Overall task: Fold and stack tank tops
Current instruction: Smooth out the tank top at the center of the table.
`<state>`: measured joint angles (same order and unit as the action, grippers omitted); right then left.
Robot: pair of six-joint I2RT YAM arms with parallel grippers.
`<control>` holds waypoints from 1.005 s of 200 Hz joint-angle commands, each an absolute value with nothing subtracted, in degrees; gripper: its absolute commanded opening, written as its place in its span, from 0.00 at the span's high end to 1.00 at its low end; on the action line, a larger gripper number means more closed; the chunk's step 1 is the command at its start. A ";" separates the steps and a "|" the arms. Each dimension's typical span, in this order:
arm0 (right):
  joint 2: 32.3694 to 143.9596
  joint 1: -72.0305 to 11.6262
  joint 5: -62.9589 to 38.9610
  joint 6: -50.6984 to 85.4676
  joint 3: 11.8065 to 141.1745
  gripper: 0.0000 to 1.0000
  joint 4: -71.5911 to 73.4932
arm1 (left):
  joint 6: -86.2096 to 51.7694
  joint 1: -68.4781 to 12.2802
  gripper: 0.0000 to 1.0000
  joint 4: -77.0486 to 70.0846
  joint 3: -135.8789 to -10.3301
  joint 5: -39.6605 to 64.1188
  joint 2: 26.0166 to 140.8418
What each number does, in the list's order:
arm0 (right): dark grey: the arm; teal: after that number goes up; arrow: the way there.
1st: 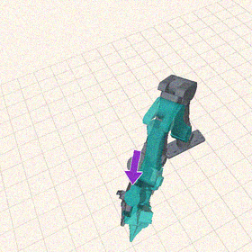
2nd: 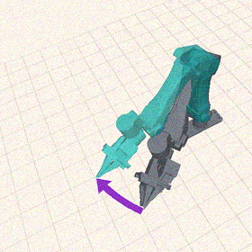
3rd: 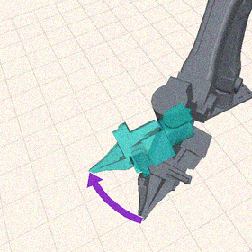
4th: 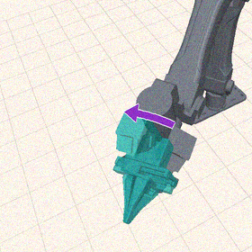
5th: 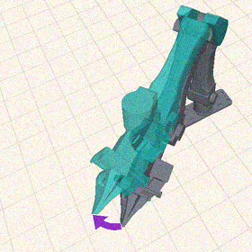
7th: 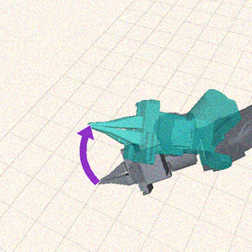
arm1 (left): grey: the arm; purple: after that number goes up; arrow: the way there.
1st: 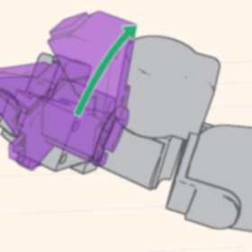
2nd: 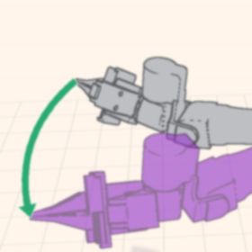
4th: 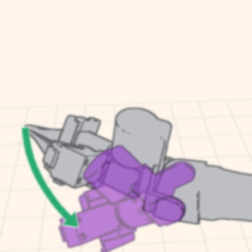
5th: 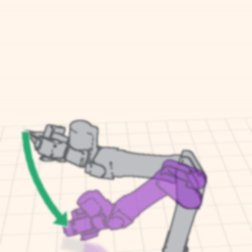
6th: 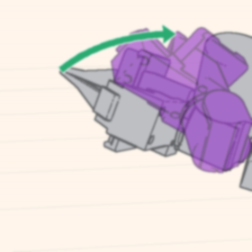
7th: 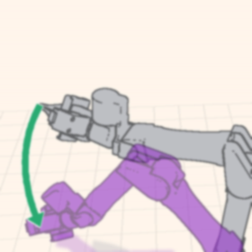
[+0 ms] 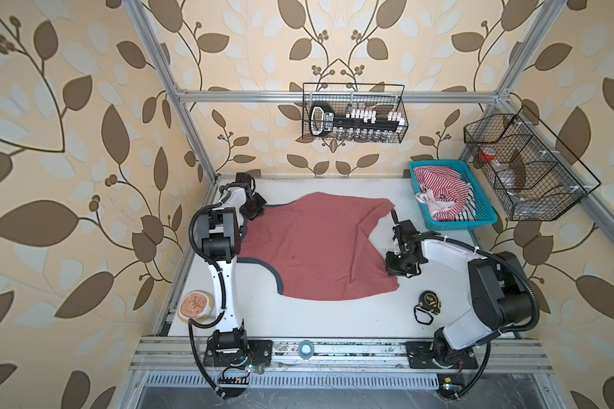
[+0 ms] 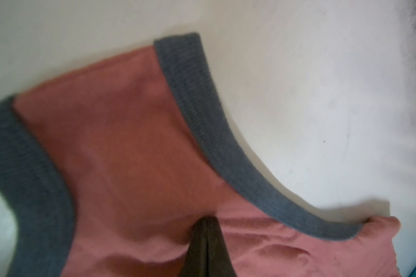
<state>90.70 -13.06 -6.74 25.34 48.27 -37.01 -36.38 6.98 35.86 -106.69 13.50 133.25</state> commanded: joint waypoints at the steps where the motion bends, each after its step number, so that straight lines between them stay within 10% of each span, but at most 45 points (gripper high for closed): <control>1: 89.53 -12.50 -0.71 26.89 44.87 1.00 -43.12 | -36.82 7.90 1.00 39.38 -107.12 11.06 137.94; 133: 80.52 -16.38 6.85 32.46 43.93 1.00 -54.86 | -36.19 10.91 1.00 42.19 -111.80 6.28 140.69; 201: 81.60 -12.03 -8.02 27.98 55.13 1.00 -40.39 | -37.35 8.15 0.93 37.14 -106.79 13.17 132.65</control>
